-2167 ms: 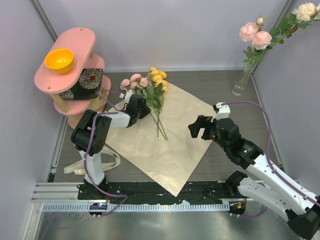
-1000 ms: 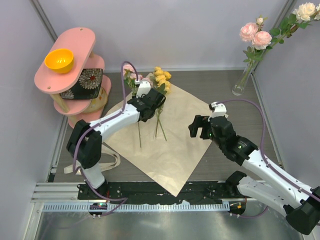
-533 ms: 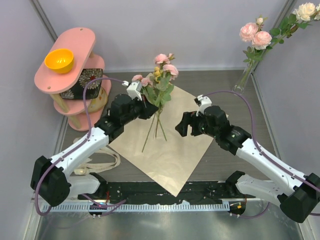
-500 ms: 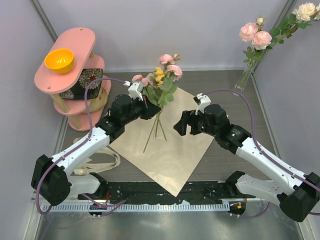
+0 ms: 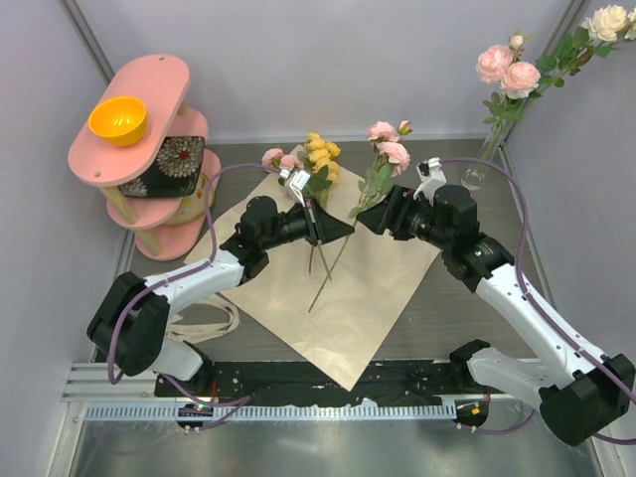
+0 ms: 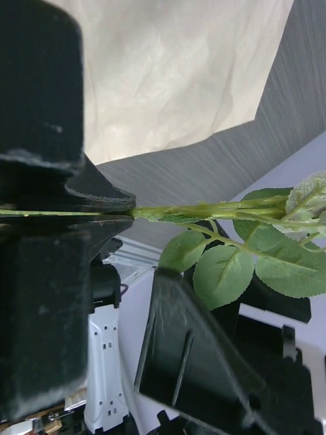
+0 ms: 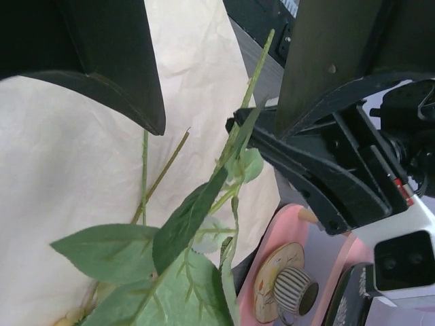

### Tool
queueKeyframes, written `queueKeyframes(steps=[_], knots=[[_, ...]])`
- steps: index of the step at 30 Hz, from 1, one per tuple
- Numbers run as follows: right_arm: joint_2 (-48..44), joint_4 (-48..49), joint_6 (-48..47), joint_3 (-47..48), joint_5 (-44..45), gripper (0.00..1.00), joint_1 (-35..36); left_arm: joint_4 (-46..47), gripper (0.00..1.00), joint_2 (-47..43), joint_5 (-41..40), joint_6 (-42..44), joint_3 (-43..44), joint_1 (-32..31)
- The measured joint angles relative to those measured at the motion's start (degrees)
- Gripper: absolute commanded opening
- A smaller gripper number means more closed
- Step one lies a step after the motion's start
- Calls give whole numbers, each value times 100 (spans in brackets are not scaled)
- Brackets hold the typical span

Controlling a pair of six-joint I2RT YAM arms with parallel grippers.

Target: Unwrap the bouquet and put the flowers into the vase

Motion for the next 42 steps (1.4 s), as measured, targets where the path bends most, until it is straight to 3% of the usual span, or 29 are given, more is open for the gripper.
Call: queueKeyframes(steps=[4,10,11,14,15,16,20,25,30,34,37,42], knots=[[28,2,225,-44,22,66,-37,55,0,0,59,15,72,-195],[50,20,378,-46,48,31,-79,44,0,4,118,127,188,-299],[50,57,402,-52,39,20,-81,11,0,7,114,164,199,-304],[35,144,404,-96,11,3,-76,-173,13,9,114,273,249,-308],[13,177,428,-116,7,2,-76,-247,29,9,101,328,271,-308],[-26,186,402,-127,9,1,-63,-317,39,9,96,369,293,-321],[-280,127,13,-142,299,1,-79,-898,73,-203,-35,643,391,-339],[-413,-505,-883,306,1370,1,-87,-2155,81,-1027,-356,1191,590,-332],[-428,-671,-1952,966,3781,1,-90,-4068,85,-1801,-1335,2044,1495,-332],[-446,164,-3042,981,5698,1,-114,-5174,87,-2100,-2065,2712,2022,-321],[-251,1574,-4201,984,6695,1,-160,-5700,88,-2247,-2398,2940,2020,-321],[538,3233,-5327,1401,7263,1,-789,-6002,91,-2505,-2520,3038,1729,-319]])
